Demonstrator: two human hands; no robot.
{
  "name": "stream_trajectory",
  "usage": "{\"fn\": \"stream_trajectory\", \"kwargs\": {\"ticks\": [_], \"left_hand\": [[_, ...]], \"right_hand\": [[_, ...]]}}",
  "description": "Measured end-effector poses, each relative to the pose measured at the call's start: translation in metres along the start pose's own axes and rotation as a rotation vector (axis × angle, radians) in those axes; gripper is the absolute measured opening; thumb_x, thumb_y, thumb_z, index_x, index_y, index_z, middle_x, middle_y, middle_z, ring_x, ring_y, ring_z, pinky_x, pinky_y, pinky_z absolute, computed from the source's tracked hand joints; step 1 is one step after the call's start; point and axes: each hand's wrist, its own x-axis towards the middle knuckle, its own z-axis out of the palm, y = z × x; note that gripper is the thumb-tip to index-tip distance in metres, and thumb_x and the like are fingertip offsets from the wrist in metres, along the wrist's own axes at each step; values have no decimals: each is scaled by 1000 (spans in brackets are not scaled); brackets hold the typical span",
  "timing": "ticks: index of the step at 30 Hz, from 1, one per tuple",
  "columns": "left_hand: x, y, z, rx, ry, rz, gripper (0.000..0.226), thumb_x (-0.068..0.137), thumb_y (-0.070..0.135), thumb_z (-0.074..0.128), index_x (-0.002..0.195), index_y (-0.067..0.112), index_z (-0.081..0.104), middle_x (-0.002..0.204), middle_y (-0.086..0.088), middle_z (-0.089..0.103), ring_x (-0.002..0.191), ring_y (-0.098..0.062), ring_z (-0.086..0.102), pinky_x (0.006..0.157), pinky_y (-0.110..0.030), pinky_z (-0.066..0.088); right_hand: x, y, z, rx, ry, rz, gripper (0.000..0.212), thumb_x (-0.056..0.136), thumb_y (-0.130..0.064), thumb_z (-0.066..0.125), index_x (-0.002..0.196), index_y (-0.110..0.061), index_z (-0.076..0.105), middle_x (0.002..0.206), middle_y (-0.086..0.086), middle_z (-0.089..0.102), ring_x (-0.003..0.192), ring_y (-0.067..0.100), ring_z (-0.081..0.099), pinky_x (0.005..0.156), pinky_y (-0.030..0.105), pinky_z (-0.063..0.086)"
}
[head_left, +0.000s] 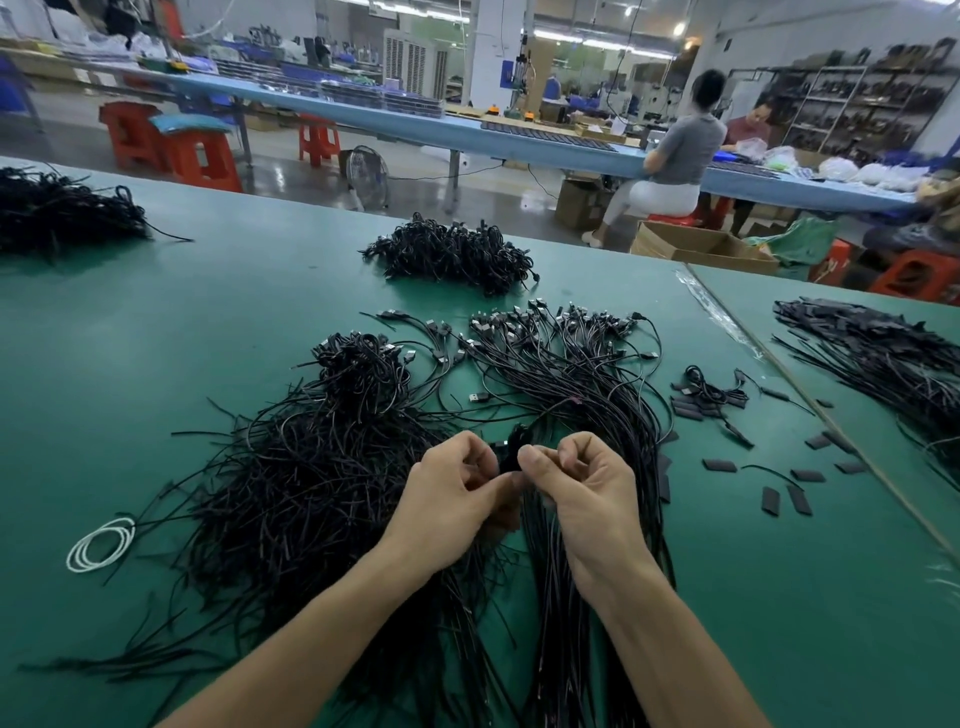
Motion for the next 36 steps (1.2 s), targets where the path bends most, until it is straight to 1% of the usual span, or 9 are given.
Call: {"fn": "stream_trajectory", "kwargs": {"ticks": [3, 6, 9, 13, 18, 21, 25, 29, 36], "left_hand": [[2, 8, 0, -262, 30, -114, 14, 93, 4, 65, 88, 9, 54, 85, -13, 71, 74, -23, 72, 70, -34, 61], [3, 19, 0, -565, 38, -229, 14, 93, 15, 53, 81, 12, 59, 92, -18, 68, 73, -24, 67, 65, -32, 59], [3, 18, -3, -376, 28, -141, 33, 80, 44, 76, 84, 15, 60, 92, -14, 70, 83, -26, 65, 83, -43, 56], [7, 12, -9, -311, 23, -27, 34, 72, 4, 85, 89, 12, 56, 98, -23, 73, 89, -37, 69, 88, -42, 57], [16, 5, -22, -188, -122, 15, 33, 71, 2, 86, 88, 12, 60, 89, -13, 75, 82, -23, 71, 79, -29, 58], [34, 7, -34, -65, -91, 23, 28, 73, -3, 83, 89, 10, 64, 83, -4, 76, 78, -17, 72, 72, -21, 56], [77, 9, -57, 207, 264, 39, 23, 75, 3, 82, 88, 14, 67, 84, -1, 73, 78, -17, 71, 70, -22, 56], [113, 3, -84, 447, 507, 106, 16, 81, 10, 81, 95, 11, 73, 91, -5, 73, 81, -14, 68, 83, -26, 55], [135, -21, -107, 809, 537, 74, 26, 94, 9, 66, 119, 3, 69, 118, -17, 68, 111, -29, 61, 103, -36, 47]], "right_hand": [[-1, 0, 3, 89, -38, 40, 31, 77, 5, 71, 71, -12, 46, 67, 2, 64, 58, 7, 62, 57, 18, 53], [-1, 2, 3, 141, -88, 76, 27, 69, -4, 73, 71, -13, 48, 69, 4, 64, 63, 11, 64, 60, 19, 54], [-2, 5, 3, 124, -141, 96, 27, 70, -8, 75, 73, -12, 48, 73, 6, 65, 69, 15, 66, 66, 24, 56], [-1, 11, 1, 129, -71, 183, 27, 69, -6, 75, 71, -12, 48, 69, 7, 66, 62, 14, 66, 55, 21, 54], [2, 26, -4, 67, 11, 249, 31, 69, -8, 80, 67, -17, 50, 62, 4, 59, 51, 11, 55, 49, 23, 46], [7, 32, -12, -194, 20, 154, 23, 78, -13, 82, 76, -17, 60, 75, 8, 69, 67, 16, 64, 64, 27, 50], [16, 37, -37, -864, 76, 29, 5, 91, -25, 70, 93, -24, 66, 91, -8, 70, 84, 3, 66, 69, 10, 47], [16, 51, -49, -1361, 21, 49, 39, 98, -33, 58, 134, -19, 52, 128, -1, 52, 114, 12, 50, 89, 22, 45], [26, 55, -30, -1750, 29, 65, 46, 99, -55, 45, 120, -16, 55, 119, 3, 58, 111, 22, 53, 90, 33, 46]]}}
